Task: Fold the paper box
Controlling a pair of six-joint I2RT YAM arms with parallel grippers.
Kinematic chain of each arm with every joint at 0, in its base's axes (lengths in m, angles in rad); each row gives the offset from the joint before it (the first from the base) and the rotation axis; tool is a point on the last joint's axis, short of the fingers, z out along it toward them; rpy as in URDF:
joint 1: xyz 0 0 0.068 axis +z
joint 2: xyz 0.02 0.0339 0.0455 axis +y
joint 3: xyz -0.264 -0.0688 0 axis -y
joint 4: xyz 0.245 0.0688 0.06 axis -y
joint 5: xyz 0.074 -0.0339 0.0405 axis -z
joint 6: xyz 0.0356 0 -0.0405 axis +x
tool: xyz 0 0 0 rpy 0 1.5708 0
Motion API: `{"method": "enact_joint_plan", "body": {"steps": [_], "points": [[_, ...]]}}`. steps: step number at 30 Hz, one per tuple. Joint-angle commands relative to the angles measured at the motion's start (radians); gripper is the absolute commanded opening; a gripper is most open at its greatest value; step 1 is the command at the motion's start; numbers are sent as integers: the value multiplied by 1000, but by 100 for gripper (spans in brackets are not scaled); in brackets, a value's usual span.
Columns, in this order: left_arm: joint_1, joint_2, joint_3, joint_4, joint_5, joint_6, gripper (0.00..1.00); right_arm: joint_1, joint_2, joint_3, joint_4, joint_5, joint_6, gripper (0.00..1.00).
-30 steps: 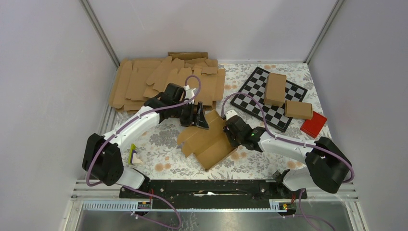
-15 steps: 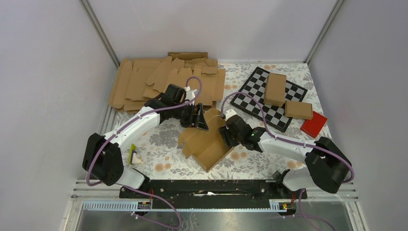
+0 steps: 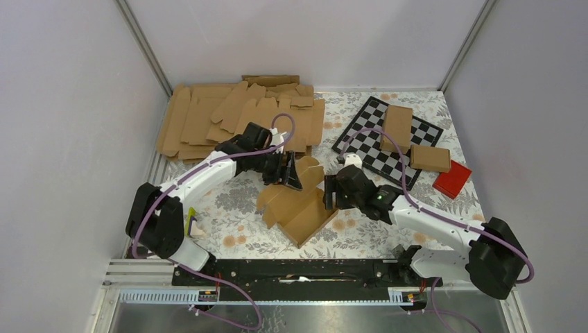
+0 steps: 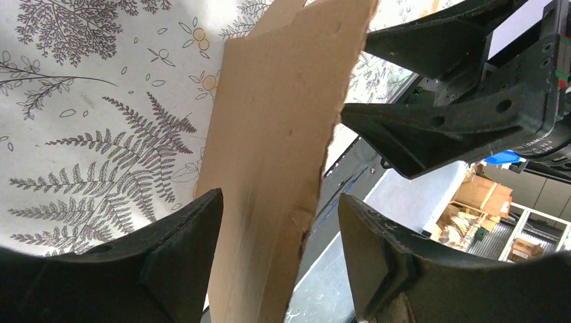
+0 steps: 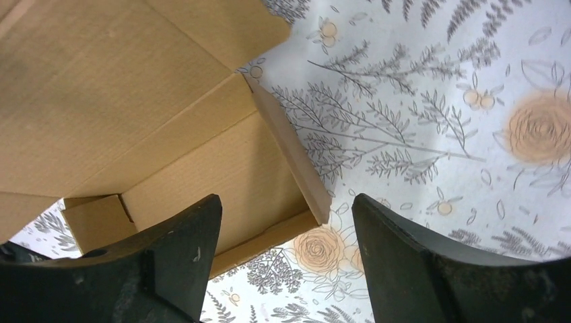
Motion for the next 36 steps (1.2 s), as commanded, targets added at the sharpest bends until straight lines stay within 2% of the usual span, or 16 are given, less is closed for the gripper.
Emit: {"method": "enact_joint_plan", "body": {"steps": [1, 5, 15, 22, 29, 36], "points": [[1, 23, 48, 49, 51, -3, 65, -7, -35, -34, -82, 67, 257, 77], [-23, 48, 56, 49, 38, -5, 65, -7, -86, -110, -39, 74, 393, 74], [-92, 113, 93, 49, -4, -18, 50, -7, -120, -218, 93, 23, 533, 60], [-122, 150, 115, 49, 13, -22, 44, -7, -101, -223, 135, 33, 526, 49], [-134, 173, 125, 49, 43, -22, 38, -7, -85, -200, 135, 56, 501, 47], [-156, 182, 120, 81, 110, -37, 28, -7, -58, -172, 135, 75, 486, 46]]}}
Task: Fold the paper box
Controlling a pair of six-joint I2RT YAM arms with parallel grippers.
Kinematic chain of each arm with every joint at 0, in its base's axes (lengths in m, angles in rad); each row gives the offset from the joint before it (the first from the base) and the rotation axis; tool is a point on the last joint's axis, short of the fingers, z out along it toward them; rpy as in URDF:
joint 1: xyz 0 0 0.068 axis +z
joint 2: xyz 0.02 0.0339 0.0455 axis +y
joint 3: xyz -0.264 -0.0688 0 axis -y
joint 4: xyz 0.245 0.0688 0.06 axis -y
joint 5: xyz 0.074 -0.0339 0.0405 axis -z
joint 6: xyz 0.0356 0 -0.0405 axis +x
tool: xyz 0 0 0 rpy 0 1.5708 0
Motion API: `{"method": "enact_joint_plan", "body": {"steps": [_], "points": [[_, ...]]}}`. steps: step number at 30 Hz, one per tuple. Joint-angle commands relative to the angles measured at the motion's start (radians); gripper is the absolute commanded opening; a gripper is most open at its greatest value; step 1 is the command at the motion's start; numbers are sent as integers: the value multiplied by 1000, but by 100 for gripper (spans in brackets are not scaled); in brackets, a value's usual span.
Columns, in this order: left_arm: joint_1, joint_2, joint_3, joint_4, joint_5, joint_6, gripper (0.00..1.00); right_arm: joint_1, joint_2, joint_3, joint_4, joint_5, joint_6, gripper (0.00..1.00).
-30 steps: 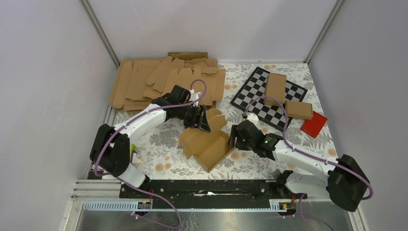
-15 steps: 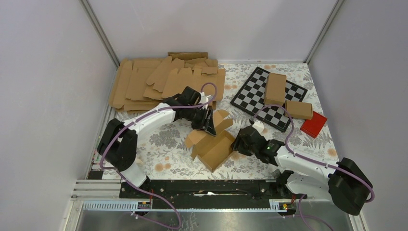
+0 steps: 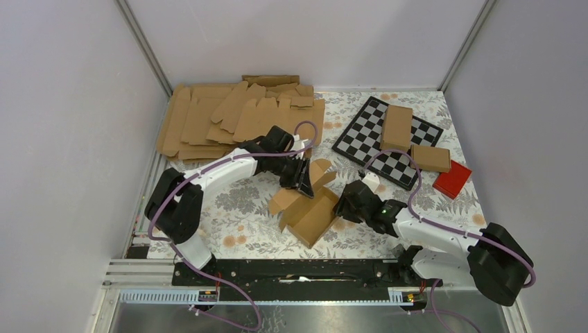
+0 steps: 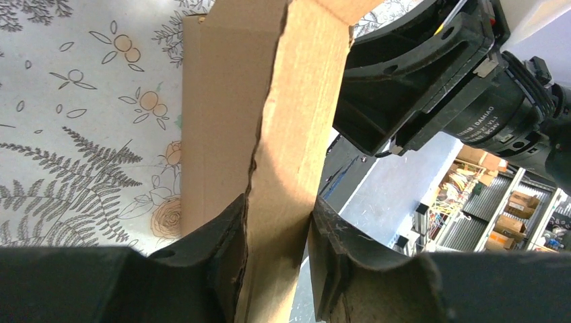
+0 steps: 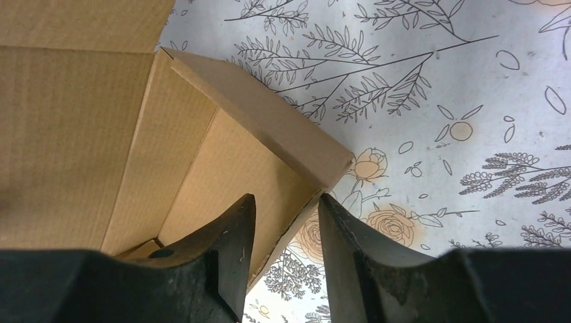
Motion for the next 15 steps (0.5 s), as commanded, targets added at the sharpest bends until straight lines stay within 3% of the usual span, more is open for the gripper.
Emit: {"method": "enact_joint_plan", "body": {"steps": [1, 5, 15], "points": [[-30, 21, 34, 51, 80, -10, 27, -4, 19, 55, 48, 39, -5, 45], [-35, 27, 32, 51, 82, -7, 21, -3, 23, 55, 67, 39, -9, 42], [-74, 41, 47, 60, 89, -21, 19, -3, 57, 81, 92, 30, -23, 39]]}}
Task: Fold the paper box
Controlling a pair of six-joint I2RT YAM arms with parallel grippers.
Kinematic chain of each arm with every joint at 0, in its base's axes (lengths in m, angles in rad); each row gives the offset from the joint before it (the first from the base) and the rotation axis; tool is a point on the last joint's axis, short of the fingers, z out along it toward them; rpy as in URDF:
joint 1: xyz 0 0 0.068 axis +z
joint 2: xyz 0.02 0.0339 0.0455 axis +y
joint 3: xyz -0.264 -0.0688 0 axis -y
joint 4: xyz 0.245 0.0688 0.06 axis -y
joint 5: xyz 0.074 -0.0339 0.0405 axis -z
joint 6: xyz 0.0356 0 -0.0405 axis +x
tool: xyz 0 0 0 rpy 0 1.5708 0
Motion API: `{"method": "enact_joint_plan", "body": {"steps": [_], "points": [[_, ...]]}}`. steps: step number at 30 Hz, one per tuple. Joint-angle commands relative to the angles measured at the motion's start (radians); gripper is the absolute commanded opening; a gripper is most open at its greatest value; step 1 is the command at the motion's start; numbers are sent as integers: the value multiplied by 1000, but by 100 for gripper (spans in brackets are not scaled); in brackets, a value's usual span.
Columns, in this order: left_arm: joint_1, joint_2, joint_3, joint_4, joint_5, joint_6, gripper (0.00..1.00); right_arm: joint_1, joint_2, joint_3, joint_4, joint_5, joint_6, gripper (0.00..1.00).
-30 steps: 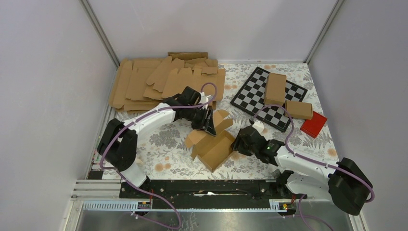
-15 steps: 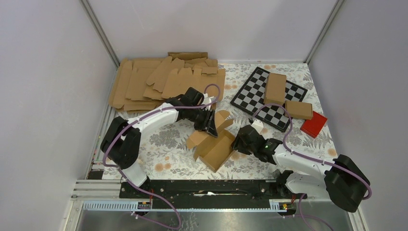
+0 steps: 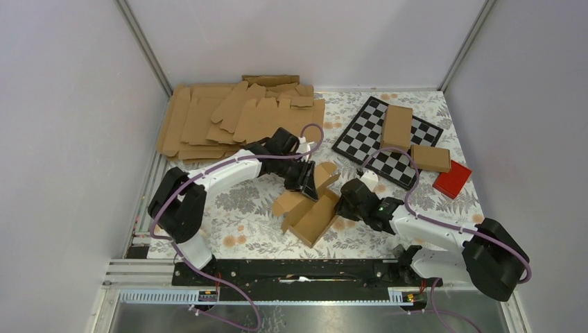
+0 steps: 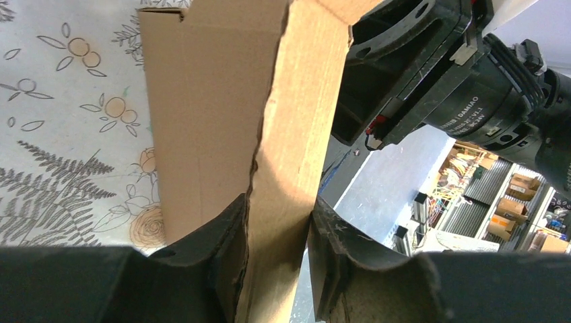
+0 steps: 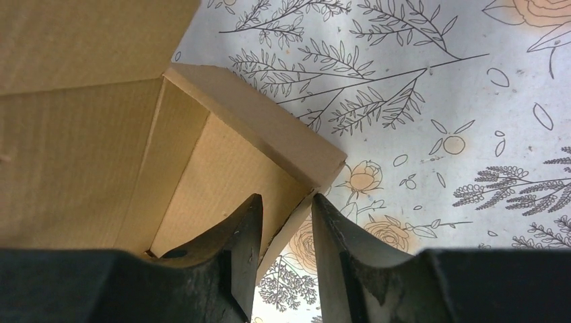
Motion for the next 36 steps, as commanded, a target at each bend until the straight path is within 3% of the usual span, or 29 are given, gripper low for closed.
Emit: {"method": "enact_joint_plan", "body": {"steps": [1, 7, 9, 11, 13, 17, 21, 27, 32, 36], "points": [[-50, 28, 38, 55, 68, -21, 19, -2, 18, 57, 100, -2, 4, 39], [-66, 36, 46, 50, 45, -22, 21, -2, 10, 52, 106, 6, -1, 39], [-64, 33, 60, 18, 9, -7, 30, -2, -9, 43, 106, 15, -10, 43], [-60, 25, 78, -20, -51, 10, 45, -2, -33, 36, 105, 29, -32, 50], [-53, 12, 96, -55, -114, 22, 52, -2, -48, 40, 86, 47, -73, 59], [-51, -15, 153, -149, -274, 58, 59, -2, -71, 79, 30, 66, -234, 74], [-51, -46, 196, -206, -343, 80, 64, -4, -108, 92, 11, 58, -355, 81], [-53, -129, 214, -239, -333, 75, 76, -17, -104, 119, 10, -18, -443, 83], [-56, -250, 174, -256, -356, 66, 77, -27, -108, 172, 38, -144, -620, 83], [-56, -332, 124, -271, -354, 46, 76, -76, -120, 203, 84, -256, -724, 76]]}}
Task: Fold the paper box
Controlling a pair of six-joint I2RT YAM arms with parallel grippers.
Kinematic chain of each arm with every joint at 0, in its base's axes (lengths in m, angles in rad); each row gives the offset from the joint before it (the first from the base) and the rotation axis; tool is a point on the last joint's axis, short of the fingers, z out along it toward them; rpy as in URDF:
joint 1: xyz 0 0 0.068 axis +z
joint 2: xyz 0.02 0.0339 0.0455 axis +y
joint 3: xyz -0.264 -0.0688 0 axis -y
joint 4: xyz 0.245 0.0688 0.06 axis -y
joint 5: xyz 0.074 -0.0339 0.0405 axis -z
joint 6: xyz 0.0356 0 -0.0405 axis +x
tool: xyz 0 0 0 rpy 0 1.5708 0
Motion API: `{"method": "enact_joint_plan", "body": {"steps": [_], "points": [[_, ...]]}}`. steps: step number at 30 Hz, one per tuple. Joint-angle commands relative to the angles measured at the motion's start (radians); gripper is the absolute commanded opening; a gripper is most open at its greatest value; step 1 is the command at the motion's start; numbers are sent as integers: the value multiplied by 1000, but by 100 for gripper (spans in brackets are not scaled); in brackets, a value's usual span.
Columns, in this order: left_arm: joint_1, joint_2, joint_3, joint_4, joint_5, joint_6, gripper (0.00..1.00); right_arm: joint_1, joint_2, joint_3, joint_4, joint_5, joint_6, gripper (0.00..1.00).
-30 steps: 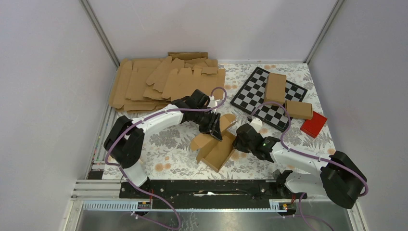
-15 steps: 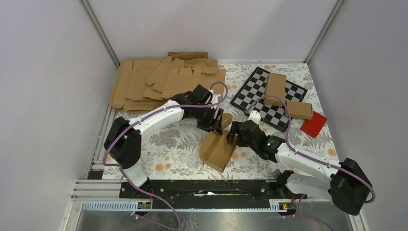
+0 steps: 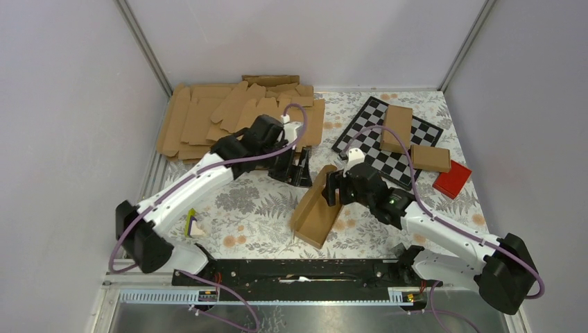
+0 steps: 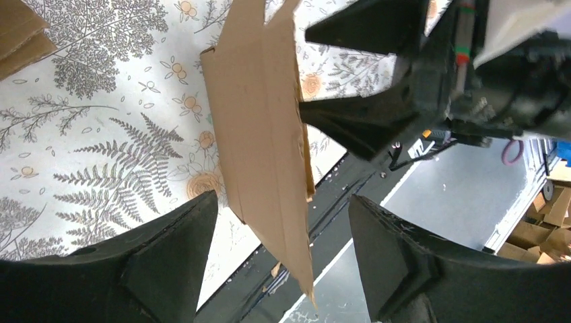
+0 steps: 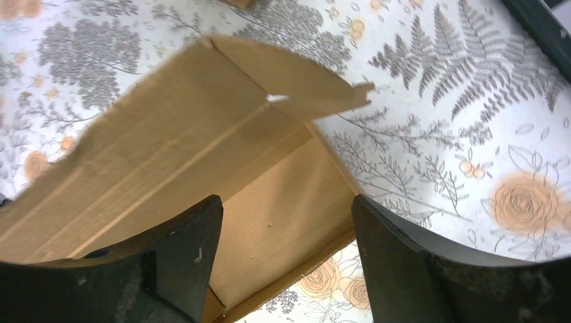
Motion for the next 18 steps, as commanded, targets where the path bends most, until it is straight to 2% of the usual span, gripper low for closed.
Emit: {"method": "enact_joint_plan", "body": {"steps": [1, 3, 8, 12, 15, 18], "points": [[-3, -109, -47, -10, -11, -17, 76, -66, -20, 76, 62, -180, -168, 76], [-4, -133, -73, -11, -3, -26, 76, -98, -14, 101, 62, -248, -185, 80], [-19, -140, -76, -11, -7, -31, 55, -117, -25, 130, 30, -235, -208, 93], [-45, -105, -32, -11, -47, -30, 55, -116, -51, 110, 26, -220, -186, 95], [-69, -66, -19, -11, -64, -34, 56, -116, -86, 82, 26, -201, -152, 89], [-96, -30, -21, -11, -78, -38, 55, -116, -139, 61, -1, -169, -139, 89]]}}
